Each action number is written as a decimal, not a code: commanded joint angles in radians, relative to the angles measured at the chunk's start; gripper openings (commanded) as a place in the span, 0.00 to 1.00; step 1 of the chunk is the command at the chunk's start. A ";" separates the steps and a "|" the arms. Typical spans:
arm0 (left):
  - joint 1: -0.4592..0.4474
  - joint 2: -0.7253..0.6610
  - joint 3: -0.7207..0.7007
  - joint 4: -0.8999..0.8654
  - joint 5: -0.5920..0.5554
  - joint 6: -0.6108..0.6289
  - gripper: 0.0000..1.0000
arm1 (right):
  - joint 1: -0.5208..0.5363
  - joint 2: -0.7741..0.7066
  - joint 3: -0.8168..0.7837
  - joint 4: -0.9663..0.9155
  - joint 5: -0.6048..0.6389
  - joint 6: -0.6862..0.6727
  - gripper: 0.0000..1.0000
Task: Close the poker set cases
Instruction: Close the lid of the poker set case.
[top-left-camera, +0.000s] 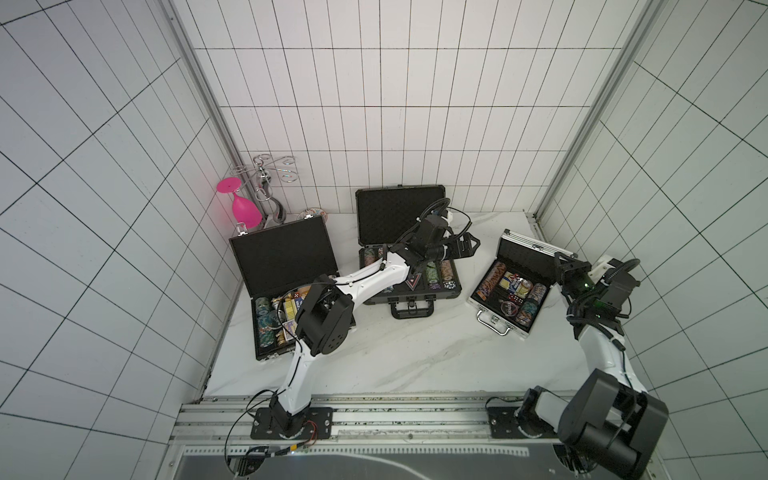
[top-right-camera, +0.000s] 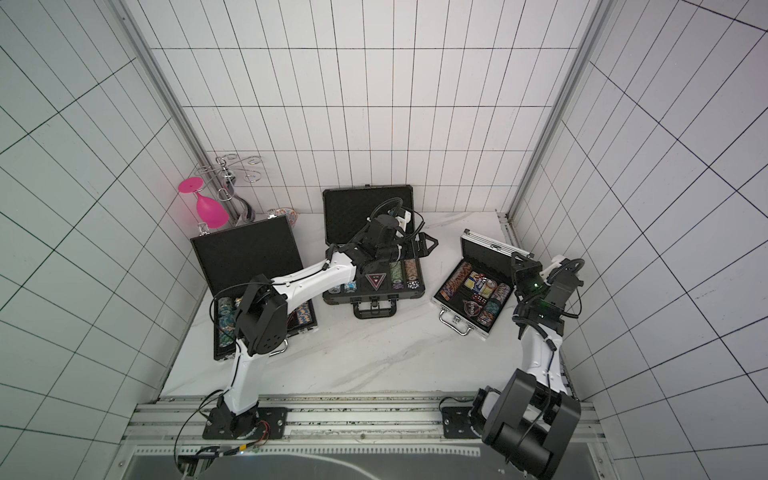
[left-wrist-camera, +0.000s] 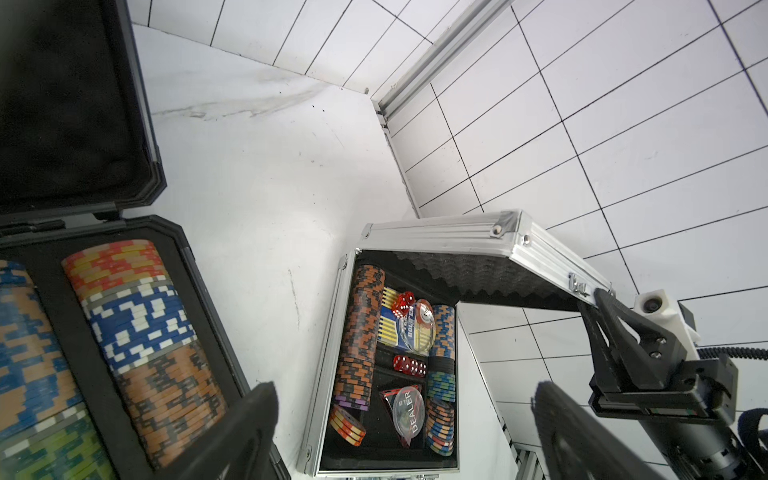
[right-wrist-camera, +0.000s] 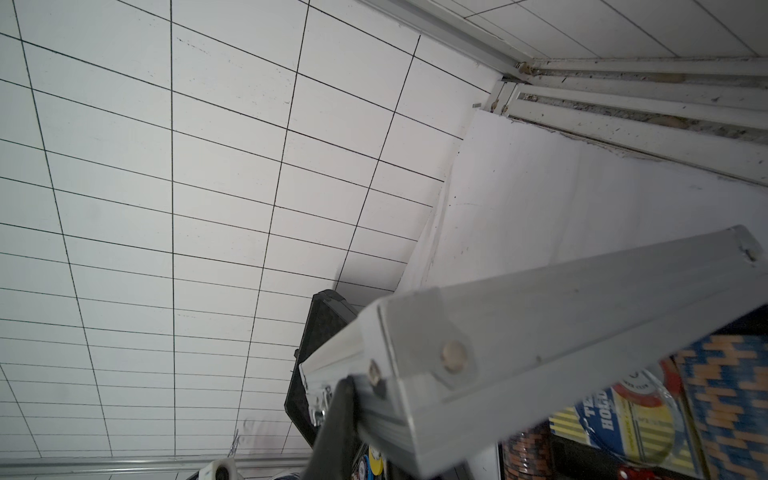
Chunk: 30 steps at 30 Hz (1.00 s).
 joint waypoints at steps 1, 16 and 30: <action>-0.014 -0.009 0.028 -0.043 -0.026 0.024 0.97 | -0.015 0.032 0.014 -0.165 -0.061 -0.176 0.01; -0.017 0.025 0.125 -0.054 -0.035 0.099 0.97 | -0.001 -0.004 -0.010 -0.338 -0.140 -0.238 0.01; -0.031 0.184 0.210 0.052 0.037 0.050 0.98 | 0.083 -0.078 -0.114 -0.385 -0.121 -0.264 0.10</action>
